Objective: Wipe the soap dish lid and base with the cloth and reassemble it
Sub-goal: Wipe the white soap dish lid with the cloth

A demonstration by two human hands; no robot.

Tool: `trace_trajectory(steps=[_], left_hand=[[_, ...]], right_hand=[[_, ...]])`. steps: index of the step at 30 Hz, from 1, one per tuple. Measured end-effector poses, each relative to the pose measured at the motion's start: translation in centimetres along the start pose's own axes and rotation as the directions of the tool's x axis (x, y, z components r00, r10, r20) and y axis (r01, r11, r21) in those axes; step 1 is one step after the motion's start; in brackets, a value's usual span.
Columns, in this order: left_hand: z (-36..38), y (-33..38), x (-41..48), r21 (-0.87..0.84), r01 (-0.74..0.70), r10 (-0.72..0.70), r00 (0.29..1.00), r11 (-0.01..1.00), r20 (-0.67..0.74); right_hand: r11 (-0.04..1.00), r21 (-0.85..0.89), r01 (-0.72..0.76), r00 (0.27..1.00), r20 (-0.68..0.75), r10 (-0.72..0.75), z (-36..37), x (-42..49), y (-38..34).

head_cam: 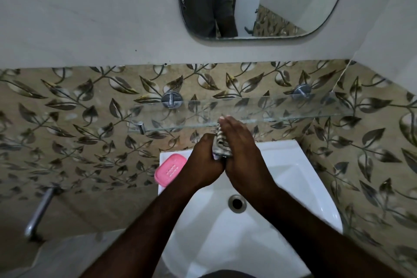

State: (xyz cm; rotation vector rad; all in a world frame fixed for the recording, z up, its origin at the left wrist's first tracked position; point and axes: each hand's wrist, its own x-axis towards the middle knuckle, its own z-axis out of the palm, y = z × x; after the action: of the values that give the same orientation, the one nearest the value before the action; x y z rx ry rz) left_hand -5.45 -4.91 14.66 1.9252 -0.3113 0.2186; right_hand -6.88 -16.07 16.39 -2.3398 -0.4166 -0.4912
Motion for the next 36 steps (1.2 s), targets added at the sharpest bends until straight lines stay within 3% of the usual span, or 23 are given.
trace_trajectory(steps=[3,6,8,11,13,16,18,20,23,25,27,30,32,36], left_hand=[[-0.1,-0.6,-0.1,-0.003,-0.001,0.001,1.000,1.000,0.007],[0.2,-0.3,0.0,0.078,-0.063,0.063,0.998,0.995,0.008],[0.3,-0.1,0.4,0.048,-0.085,0.084,0.996,0.995,0.027],[-0.3,-0.3,0.9,-0.053,-0.065,0.066,0.997,0.997,0.030],[-0.5,0.1,0.7,-0.033,-0.095,0.095,0.995,0.995,-0.002],[0.1,0.6,0.5,0.101,-0.149,0.151,0.988,0.984,-0.013],[0.2,0.3,0.5,0.082,-0.119,0.121,0.992,0.990,-0.031],[-0.1,-0.4,0.5,-0.034,-0.066,0.064,0.996,0.997,-0.062],[-0.4,-0.5,0.3,-0.011,-0.106,0.105,0.992,0.994,-0.066],[0.1,0.1,0.3,0.130,-0.197,0.204,0.978,0.972,-0.038],[0.4,0.2,0.5,0.163,-0.190,0.197,0.980,0.968,-0.027],[0.2,0.2,0.4,-0.068,-0.055,0.049,0.995,0.996,-0.081],[0.0,0.5,0.0,-0.093,-0.088,0.081,0.994,0.992,-0.078],[0.4,1.4,-0.1,0.016,-0.169,0.170,0.982,0.985,-0.086]], right_hand=[[0.990,-0.028,0.135,0.988,0.085,-0.132,-0.5,-0.5,1.1],[0.982,0.177,-0.062,0.998,0.022,0.059,-2.1,1.1,1.5],[0.976,0.202,-0.082,0.997,0.030,0.078,-2.2,1.2,0.0],[0.992,0.047,0.114,0.988,0.100,-0.118,-1.2,-0.2,-1.0],[0.985,0.052,0.164,0.981,0.093,-0.168,-1.3,-0.1,0.0],[0.978,0.203,-0.054,0.998,-0.015,0.058,-2.0,1.3,0.6],[0.971,0.215,-0.105,0.994,-0.003,0.108,-1.3,1.1,-0.7],[0.997,0.070,0.043,0.998,0.051,-0.047,-0.2,-0.3,-1.4],[0.986,0.019,0.163,0.981,0.101,-0.164,-0.4,-0.9,0.2],[0.988,0.152,-0.017,0.999,0.029,0.013,-1.4,0.0,1.1],[0.965,0.220,-0.141,0.990,0.003,0.144,-1.9,0.4,0.6],[0.997,0.026,0.070,0.997,0.038,-0.071,-1.1,-1.0,-0.8],[0.982,-0.016,0.187,0.981,0.061,-0.186,-1.2,-1.2,0.0],[0.975,0.205,-0.082,0.995,-0.032,0.091,-2.2,0.3,0.5]])
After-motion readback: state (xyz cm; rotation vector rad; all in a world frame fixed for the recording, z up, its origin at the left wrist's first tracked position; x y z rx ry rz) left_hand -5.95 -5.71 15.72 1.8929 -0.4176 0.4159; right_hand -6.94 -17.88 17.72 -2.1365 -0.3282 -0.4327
